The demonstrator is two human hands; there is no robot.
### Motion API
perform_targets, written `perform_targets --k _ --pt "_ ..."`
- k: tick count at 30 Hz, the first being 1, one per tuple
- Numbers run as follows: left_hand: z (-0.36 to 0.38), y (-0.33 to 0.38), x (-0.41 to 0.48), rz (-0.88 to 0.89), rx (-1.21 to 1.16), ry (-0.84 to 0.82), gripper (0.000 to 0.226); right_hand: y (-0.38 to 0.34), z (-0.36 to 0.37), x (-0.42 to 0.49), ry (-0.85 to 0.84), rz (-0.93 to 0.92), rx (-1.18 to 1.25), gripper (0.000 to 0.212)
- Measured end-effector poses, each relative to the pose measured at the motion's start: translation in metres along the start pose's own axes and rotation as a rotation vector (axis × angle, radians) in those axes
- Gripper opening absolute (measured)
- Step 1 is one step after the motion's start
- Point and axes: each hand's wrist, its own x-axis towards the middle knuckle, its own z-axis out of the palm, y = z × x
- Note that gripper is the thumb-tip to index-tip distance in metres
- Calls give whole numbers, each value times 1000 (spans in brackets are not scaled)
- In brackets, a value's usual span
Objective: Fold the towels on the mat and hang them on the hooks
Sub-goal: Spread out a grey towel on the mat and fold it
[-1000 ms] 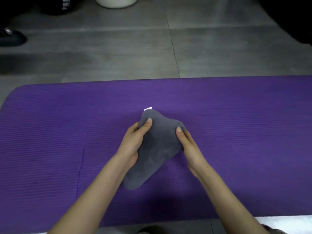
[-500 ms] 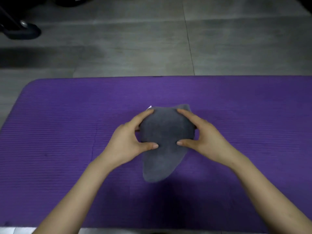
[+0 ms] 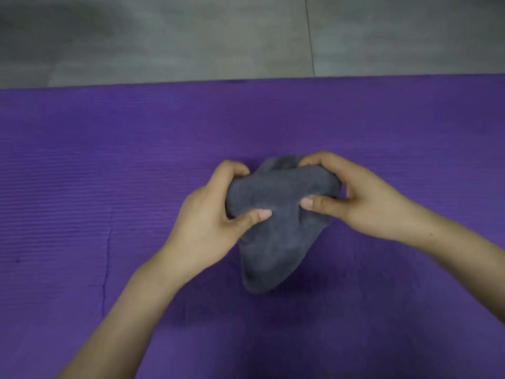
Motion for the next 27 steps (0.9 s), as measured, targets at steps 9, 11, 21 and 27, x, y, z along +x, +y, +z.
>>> perform_targets --k 9,11,21,27 --pt "23 98 -35 -132 -132 -134 52 -57 -37 -96 118 242 -5 31" --pt "8 134 -48 -155 -169 -126 56 -92 -55 -115 151 303 -21 29" --pt "-141 416 -79 -422 -314 -178 35 -356 -182 -223 382 499 -150 39" --pt "-204 592 -73 -306 -214 -207 31 -489 -297 -288 503 496 -100 39"
